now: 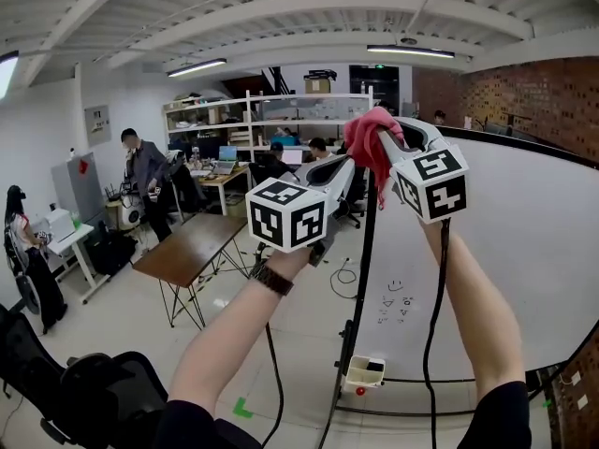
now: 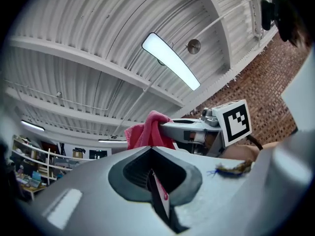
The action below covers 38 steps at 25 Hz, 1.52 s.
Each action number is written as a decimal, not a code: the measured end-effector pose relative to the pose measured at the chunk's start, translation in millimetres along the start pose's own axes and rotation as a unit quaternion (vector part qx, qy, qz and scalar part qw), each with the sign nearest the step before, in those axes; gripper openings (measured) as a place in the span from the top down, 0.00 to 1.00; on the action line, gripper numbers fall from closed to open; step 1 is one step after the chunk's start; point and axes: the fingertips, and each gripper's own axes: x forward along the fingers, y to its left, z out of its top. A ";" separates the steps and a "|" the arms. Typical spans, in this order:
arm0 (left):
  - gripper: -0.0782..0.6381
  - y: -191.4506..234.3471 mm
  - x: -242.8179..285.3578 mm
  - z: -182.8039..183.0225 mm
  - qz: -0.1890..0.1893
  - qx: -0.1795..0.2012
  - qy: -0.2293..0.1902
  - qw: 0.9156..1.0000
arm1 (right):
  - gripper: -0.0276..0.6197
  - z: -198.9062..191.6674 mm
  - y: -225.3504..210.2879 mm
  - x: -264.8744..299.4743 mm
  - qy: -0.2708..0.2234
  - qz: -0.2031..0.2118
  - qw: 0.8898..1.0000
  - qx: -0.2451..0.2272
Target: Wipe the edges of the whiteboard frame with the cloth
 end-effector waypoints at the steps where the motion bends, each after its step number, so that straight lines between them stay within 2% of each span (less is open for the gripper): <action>1: 0.89 -0.7 3.0 -2.3 0.001 -0.003 -0.004 1.000 | 0.85 -4.2 -1.6 1.9 0.004 -0.003 1.000 -0.007; 6: 0.89 0.1 9.9 -25.2 0.006 -0.006 0.002 1.000 | 0.85 -25.8 4.6 3.8 -0.003 0.004 1.000 -0.013; 10: 0.89 0.9 11.7 -38.0 0.008 0.006 0.021 1.000 | 0.85 -36.7 11.4 3.4 0.003 0.005 1.000 -0.026; 13: 0.89 -1.8 13.4 -46.8 0.006 -0.020 0.024 0.999 | 0.85 -45.1 16.9 -1.5 0.009 0.006 0.999 -0.036; 17: 0.89 -7.0 17.7 -68.4 0.033 -0.038 0.031 0.998 | 0.85 -70.0 27.9 -12.7 0.014 0.017 0.999 -0.034; 20: 0.89 -15.5 18.5 -75.3 0.023 -0.057 0.030 0.998 | 0.85 -82.5 35.0 -17.6 0.019 0.024 0.999 -0.032; 30: 0.89 -29.2 5.5 -103.0 0.035 -0.021 0.071 0.997 | 0.85 -125.7 68.8 -30.7 0.057 0.050 0.997 0.005; 35: 0.89 -43.2 -9.0 -133.7 0.031 -0.026 0.090 0.995 | 0.85 -148.3 86.5 -49.3 0.064 0.045 0.997 0.022; 38: 0.89 -44.6 -15.0 -150.3 0.027 -0.025 0.099 0.994 | 0.85 -160.3 93.7 -51.6 0.067 0.050 0.995 0.047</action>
